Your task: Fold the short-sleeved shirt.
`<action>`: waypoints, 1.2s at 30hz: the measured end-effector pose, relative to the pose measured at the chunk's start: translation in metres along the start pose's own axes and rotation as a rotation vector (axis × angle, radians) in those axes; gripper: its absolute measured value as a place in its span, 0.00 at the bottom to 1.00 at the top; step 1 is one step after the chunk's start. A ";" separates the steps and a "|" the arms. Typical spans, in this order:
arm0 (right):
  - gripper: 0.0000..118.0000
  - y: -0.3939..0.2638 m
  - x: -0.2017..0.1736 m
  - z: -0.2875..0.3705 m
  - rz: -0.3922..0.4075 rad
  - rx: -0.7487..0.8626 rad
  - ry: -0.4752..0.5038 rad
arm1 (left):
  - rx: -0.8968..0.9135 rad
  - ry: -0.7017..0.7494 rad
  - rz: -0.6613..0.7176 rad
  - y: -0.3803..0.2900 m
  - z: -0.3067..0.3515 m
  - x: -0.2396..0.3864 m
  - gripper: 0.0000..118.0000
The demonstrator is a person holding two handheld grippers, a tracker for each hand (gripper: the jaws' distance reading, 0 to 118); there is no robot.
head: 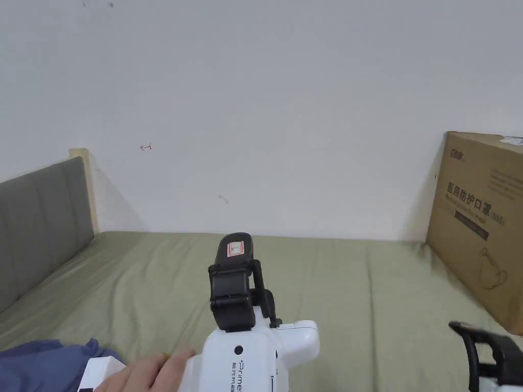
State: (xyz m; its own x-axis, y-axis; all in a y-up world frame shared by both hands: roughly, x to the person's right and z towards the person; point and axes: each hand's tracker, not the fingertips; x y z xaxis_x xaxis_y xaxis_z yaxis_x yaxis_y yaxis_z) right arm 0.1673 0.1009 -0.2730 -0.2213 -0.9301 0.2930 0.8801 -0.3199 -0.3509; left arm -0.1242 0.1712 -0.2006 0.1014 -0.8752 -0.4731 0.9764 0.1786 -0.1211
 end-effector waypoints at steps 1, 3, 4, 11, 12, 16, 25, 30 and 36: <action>1.00 0.000 0.006 0.002 0.013 0.009 -0.002 | -0.016 -0.055 0.155 0.001 -0.001 -0.010 1.00; 1.00 0.003 -0.001 0.006 0.095 0.042 0.031 | -0.119 -0.105 0.433 -0.003 -0.011 -0.028 1.00; 1.00 0.004 -0.011 0.009 0.158 0.069 0.059 | -0.173 -0.120 0.553 0.001 -0.011 -0.062 1.00; 1.00 -0.072 -0.098 0.025 1.326 0.264 0.162 | -0.407 -0.266 1.449 -0.076 -0.039 -0.084 1.00; 1.00 -0.089 -0.098 0.023 1.583 0.279 0.135 | -0.414 -0.247 1.480 -0.078 -0.036 -0.076 1.00; 1.00 -0.115 -0.083 0.008 1.929 0.338 -0.043 | -0.403 -0.255 1.415 -0.083 -0.027 -0.065 1.00; 1.00 -0.109 -0.076 0.005 1.884 0.339 -0.066 | -0.370 -0.273 1.342 -0.082 -0.022 -0.063 1.00; 1.00 -0.115 -0.073 0.010 1.910 0.326 -0.030 | -0.382 -0.276 1.380 -0.084 -0.025 -0.064 1.00; 1.00 -0.120 -0.074 0.016 1.921 0.327 0.013 | -0.361 -0.273 1.384 -0.083 -0.025 -0.065 1.00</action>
State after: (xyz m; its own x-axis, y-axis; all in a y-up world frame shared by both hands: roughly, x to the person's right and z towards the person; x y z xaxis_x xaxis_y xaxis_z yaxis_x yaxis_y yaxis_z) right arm 0.0854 0.2113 -0.2381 0.9733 0.0537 -0.2230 -0.0533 0.9986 0.0078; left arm -0.2170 0.2247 -0.1816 0.9750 0.0381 -0.2191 -0.0261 0.9980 0.0573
